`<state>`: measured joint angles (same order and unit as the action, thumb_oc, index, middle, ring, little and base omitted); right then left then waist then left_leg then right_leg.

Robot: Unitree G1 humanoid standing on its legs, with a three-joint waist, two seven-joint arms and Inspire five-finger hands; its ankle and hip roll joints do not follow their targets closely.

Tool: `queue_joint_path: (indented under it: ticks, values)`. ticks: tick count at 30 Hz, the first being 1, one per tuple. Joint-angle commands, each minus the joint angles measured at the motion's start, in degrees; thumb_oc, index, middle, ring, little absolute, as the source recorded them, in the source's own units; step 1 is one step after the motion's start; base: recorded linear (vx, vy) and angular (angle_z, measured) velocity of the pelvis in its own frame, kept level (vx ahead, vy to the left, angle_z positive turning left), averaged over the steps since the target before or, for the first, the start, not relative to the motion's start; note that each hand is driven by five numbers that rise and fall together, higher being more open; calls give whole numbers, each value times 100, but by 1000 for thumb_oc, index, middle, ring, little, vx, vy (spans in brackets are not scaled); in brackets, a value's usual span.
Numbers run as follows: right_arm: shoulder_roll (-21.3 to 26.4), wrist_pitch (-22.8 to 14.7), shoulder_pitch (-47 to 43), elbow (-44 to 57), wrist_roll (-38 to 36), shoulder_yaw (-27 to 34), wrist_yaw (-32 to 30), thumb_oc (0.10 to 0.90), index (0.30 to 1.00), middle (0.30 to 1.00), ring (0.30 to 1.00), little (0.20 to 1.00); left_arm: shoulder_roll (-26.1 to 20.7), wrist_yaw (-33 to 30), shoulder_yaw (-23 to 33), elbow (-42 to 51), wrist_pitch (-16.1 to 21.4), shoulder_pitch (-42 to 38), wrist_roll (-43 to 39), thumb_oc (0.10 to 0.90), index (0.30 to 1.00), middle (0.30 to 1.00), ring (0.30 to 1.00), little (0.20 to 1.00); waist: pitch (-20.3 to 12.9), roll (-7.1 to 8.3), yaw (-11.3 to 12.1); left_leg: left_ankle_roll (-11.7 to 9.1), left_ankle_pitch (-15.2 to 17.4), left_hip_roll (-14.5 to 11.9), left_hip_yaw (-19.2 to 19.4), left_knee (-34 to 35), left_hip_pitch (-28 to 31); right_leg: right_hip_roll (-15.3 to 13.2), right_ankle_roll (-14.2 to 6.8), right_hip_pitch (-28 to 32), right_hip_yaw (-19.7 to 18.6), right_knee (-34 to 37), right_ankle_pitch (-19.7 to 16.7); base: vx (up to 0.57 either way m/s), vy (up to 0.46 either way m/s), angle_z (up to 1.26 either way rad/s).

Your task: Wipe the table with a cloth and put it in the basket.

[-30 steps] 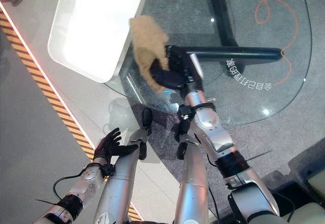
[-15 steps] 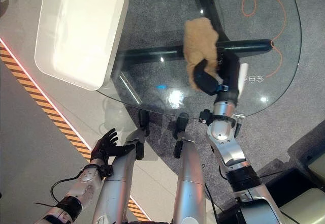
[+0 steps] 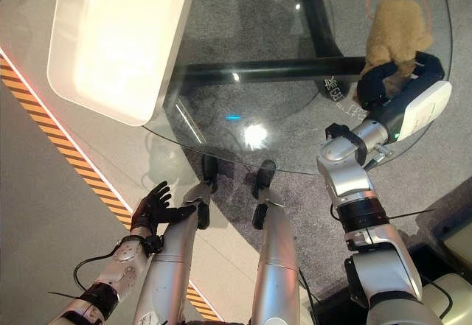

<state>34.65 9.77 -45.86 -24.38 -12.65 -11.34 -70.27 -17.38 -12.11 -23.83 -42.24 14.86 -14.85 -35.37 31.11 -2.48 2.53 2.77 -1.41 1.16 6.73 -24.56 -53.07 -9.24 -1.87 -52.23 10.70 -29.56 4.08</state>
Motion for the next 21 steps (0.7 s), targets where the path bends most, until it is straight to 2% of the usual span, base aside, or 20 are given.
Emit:
queue_joint_path:
  ticks: [1,6,8,13,16,21]
  values:
    - [1017,-45,-189,275,307,225,-398,100,300,300,300,200,-10,-87,-271,-2,-126,734,-27,800,900,900,900,900,-131,-209,150,46,809,153,-63,-191,218,316,-187,-78,5,169,-225,-2,21,4]
    - [1112,-25,-428,53,198,-104,16,100,300,300,300,200,-54,21,-307,22,-79,712,-66,800,900,900,900,900,-131,-239,199,50,780,184,-107,-194,127,314,-177,-165,10,183,-247,0,8,3]
    - [1093,-36,-586,-81,257,-276,361,100,300,300,300,200,-60,41,-346,55,-72,682,-86,800,900,900,900,900,-131,-271,232,43,782,207,-120,-212,90,297,-180,-197,16,184,-244,0,0,0]
    - [786,281,-1195,-693,426,-966,1037,100,300,300,300,200,16,25,-449,-55,-65,551,-55,800,900,900,900,900,-131,-354,360,26,760,244,-139,-214,41,264,-155,-245,71,160,-216,0,0,0]
    - [615,399,-1560,-1465,531,-1465,1594,100,300,300,300,200,46,81,-512,-182,8,488,-44,800,900,900,900,900,-131,-419,475,12,725,249,-144,-183,37,211,-134,-237,148,146,-196,0,0,0]
    - [480,596,-1962,-2094,294,-2097,2453,100,300,300,300,200,19,184,-607,-238,49,445,-65,800,900,900,900,900,-131,-534,604,-20,654,261,-170,-117,20,140,-117,-259,233,131,-188,-7,3,6]
